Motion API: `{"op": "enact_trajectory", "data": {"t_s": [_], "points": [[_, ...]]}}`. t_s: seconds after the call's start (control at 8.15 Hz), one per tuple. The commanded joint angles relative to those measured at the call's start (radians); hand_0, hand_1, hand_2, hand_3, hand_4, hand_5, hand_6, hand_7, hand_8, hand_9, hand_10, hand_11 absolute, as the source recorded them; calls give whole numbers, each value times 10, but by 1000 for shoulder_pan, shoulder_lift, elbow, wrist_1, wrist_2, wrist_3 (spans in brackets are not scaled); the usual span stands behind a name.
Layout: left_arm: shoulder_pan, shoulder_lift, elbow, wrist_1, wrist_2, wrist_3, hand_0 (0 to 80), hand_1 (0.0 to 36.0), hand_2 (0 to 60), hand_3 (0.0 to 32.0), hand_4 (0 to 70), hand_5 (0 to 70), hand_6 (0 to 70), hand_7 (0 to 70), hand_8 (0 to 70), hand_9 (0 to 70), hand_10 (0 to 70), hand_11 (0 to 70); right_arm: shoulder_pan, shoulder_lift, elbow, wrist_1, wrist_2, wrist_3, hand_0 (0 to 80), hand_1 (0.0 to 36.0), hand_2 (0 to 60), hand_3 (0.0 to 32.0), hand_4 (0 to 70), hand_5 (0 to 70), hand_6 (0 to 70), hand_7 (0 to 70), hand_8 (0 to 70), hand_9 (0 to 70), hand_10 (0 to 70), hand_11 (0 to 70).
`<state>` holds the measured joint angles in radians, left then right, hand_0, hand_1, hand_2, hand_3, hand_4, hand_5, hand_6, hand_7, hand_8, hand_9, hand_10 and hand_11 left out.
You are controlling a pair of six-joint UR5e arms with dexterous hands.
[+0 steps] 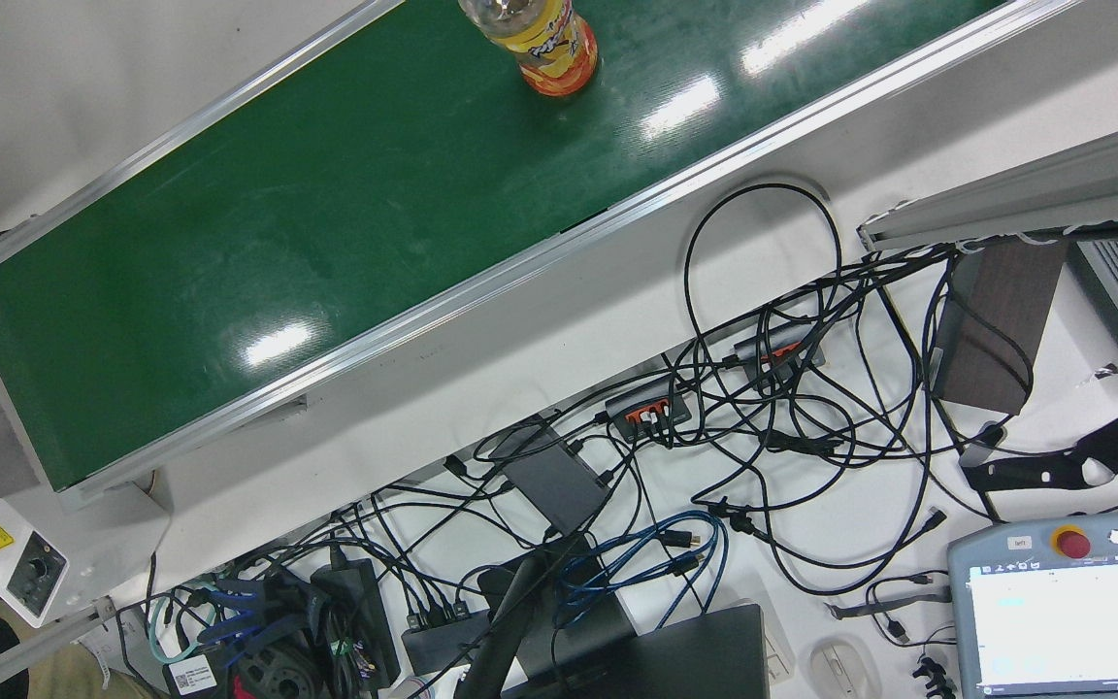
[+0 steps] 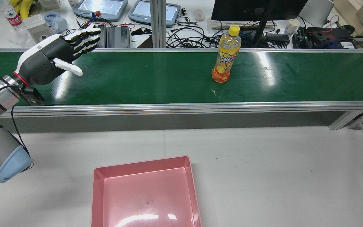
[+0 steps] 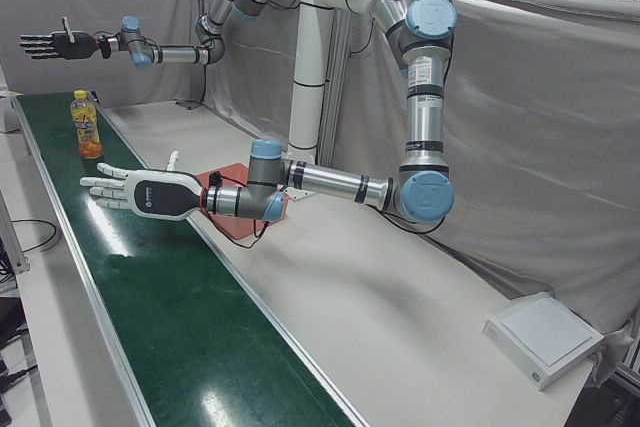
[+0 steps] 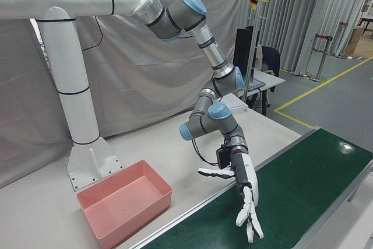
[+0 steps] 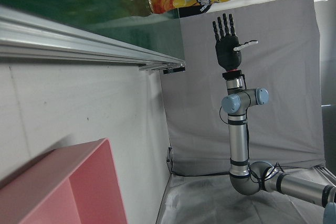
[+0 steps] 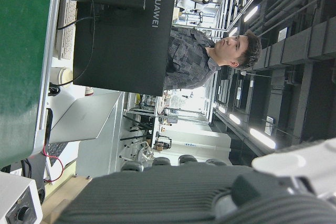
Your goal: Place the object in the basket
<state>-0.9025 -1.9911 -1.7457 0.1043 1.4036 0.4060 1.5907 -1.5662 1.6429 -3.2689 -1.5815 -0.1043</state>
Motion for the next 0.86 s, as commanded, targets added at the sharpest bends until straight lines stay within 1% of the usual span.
{"op": "enact_trajectory", "data": {"t_s": [0.0,0.37,0.61,0.74], "points": [[1,0,0,0,0,0,517,113,0,16,130,179,11,0,79,84,52,89,0,0,0,0,0,0,0,0,0,0,0,0,0,0,0,0,0,0],[1,0,0,0,-2,0,522,119,0,18,132,169,10,0,75,79,51,89,0,0,0,0,0,0,0,0,0,0,0,0,0,0,0,0,0,0],[1,0,0,0,0,0,537,136,0,6,139,169,14,0,80,85,55,95,0,0,0,0,0,0,0,0,0,0,0,0,0,0,0,0,0,0],[1,0,0,0,0,0,537,136,0,12,136,168,13,0,79,83,54,95,0,0,0,0,0,0,0,0,0,0,0,0,0,0,0,0,0,0]]}}
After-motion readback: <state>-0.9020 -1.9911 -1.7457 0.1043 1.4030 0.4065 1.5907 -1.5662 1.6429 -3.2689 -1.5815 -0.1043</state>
